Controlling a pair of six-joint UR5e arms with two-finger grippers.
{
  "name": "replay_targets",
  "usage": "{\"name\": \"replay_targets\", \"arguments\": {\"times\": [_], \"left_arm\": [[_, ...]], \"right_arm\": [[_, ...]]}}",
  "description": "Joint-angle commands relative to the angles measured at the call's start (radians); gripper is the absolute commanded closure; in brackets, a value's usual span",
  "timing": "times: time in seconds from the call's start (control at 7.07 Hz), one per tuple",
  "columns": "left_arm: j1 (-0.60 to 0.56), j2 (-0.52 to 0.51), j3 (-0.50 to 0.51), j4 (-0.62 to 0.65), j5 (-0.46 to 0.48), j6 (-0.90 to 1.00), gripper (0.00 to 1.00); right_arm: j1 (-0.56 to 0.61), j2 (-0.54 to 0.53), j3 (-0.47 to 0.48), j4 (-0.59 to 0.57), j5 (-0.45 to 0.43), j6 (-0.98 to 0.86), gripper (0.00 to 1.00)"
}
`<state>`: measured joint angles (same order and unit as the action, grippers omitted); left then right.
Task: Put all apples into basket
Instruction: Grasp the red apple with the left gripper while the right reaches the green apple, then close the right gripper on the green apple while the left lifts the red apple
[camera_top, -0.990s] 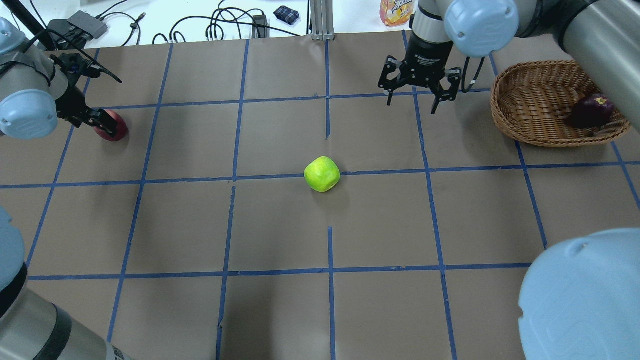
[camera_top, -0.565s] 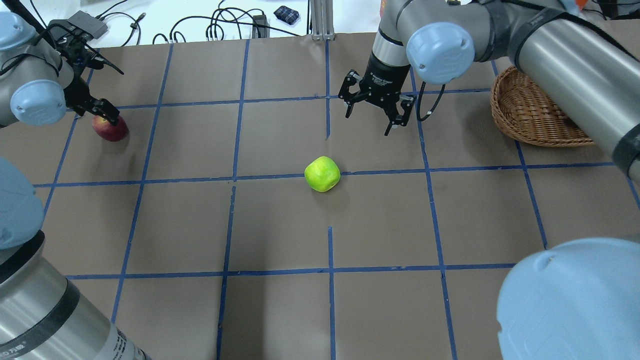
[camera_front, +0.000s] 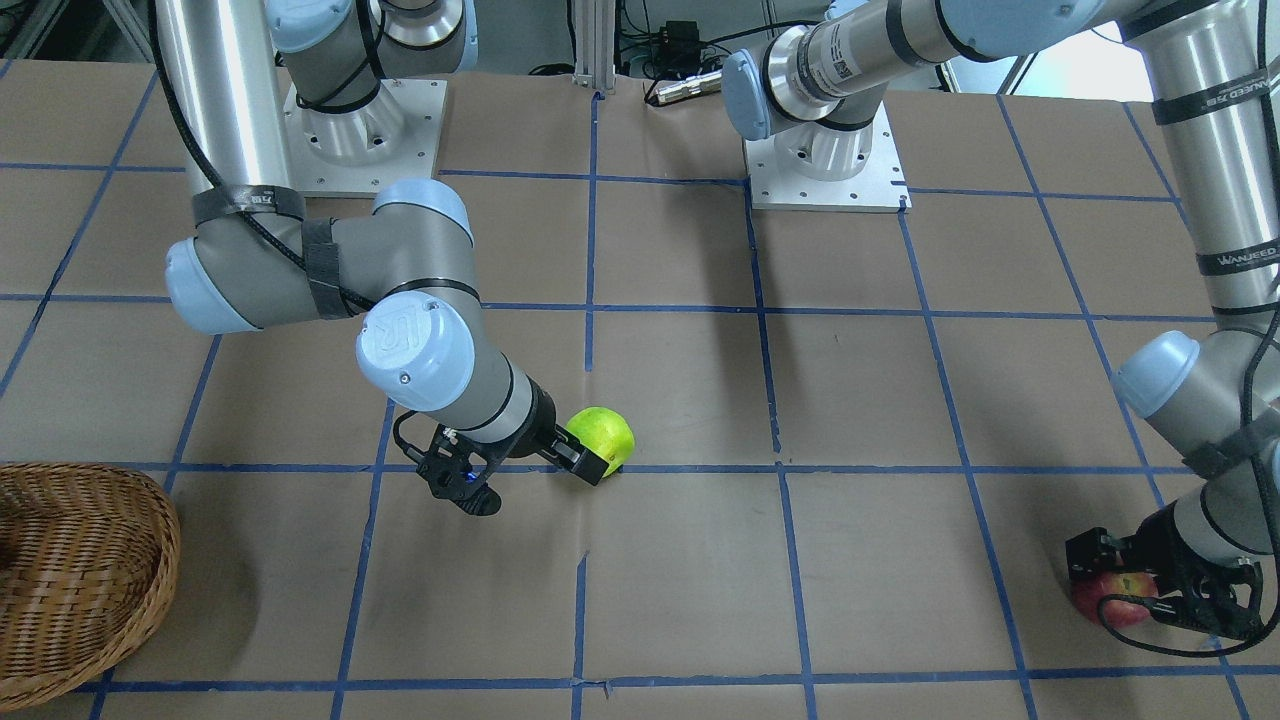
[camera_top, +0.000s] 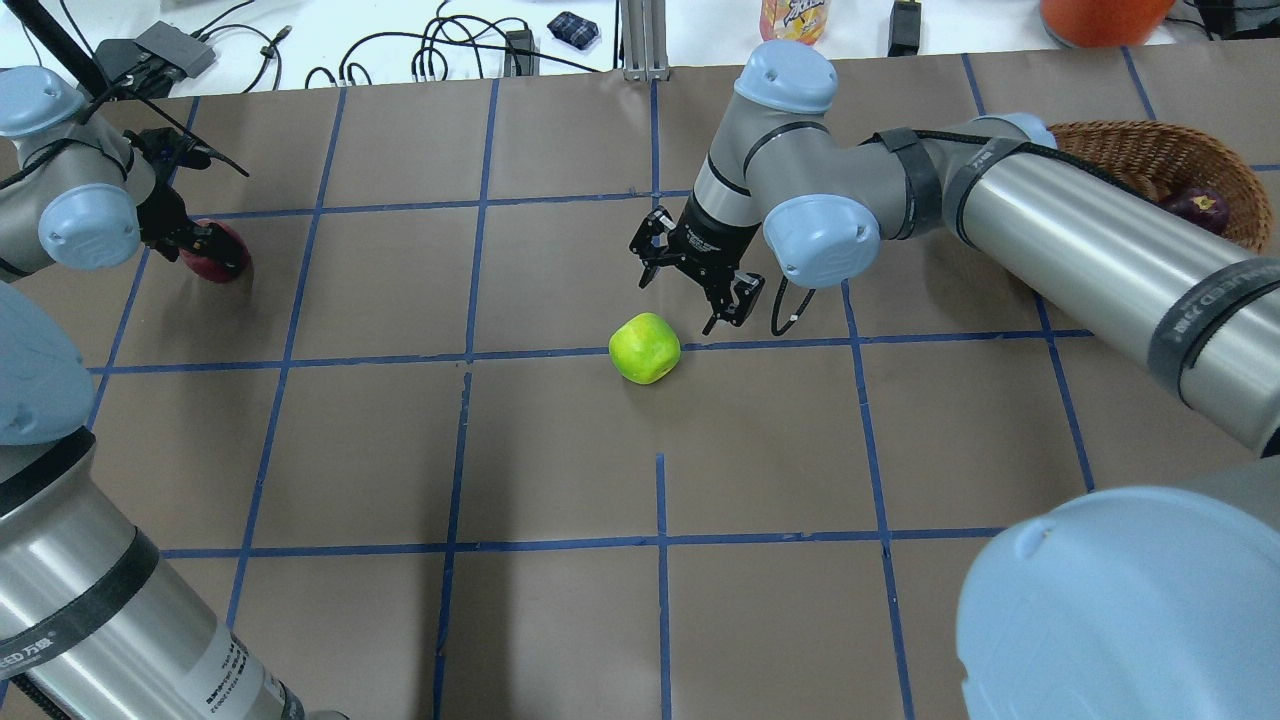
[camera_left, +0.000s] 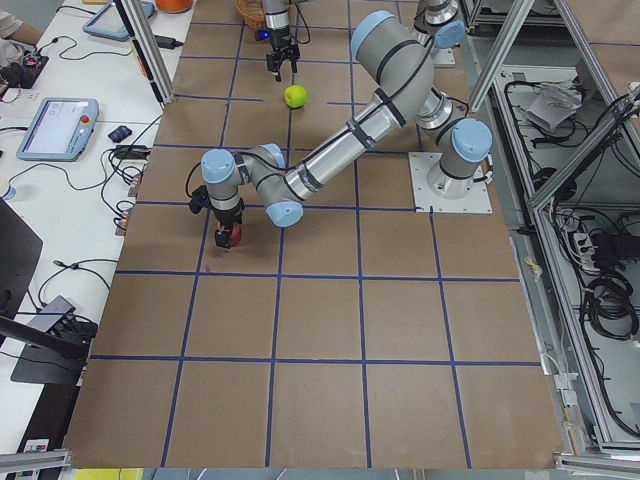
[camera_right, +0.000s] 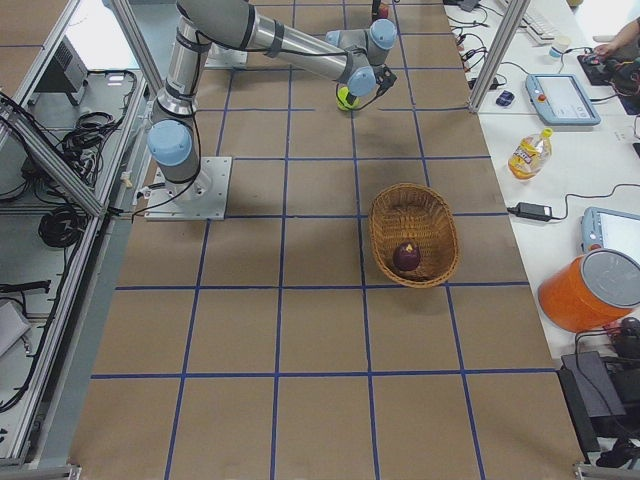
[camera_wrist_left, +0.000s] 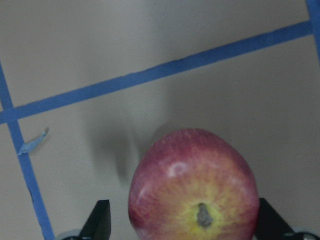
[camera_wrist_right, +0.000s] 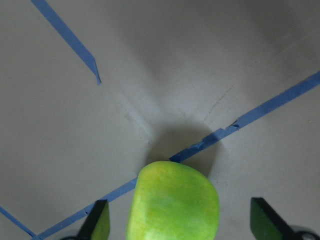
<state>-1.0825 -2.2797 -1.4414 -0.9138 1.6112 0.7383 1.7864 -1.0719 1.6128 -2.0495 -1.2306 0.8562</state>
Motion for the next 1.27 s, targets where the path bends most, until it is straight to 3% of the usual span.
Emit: {"name": "replay_targets", "arguments": {"times": [0.0,0.28,0.57,0.99,1.13], "left_arm": [[0.003,-0.006,0.009,0.001,-0.001,-0.003,0.61],[-0.013,0.029,0.022,-0.029,0.001,-0.034,0.63],[-0.058,0.11,-0.009,-0.137,-0.031,-0.158,0.63],[-0.231,0.259,-0.181,-0.137,-0.028,-0.507,0.63],[-0.296,0.279,-0.213,-0.122,-0.025,-0.63,0.63]], "right_arm": [[0.01,0.016,0.016,-0.02,0.006,0.012,0.0],[0.024,0.035,0.015,-0.02,0.005,0.014,0.0],[0.036,0.041,0.015,-0.02,0.005,0.014,0.0],[0.042,0.064,0.015,-0.02,0.003,0.014,0.0],[0.042,0.066,0.013,-0.023,0.005,0.012,0.6]]}}
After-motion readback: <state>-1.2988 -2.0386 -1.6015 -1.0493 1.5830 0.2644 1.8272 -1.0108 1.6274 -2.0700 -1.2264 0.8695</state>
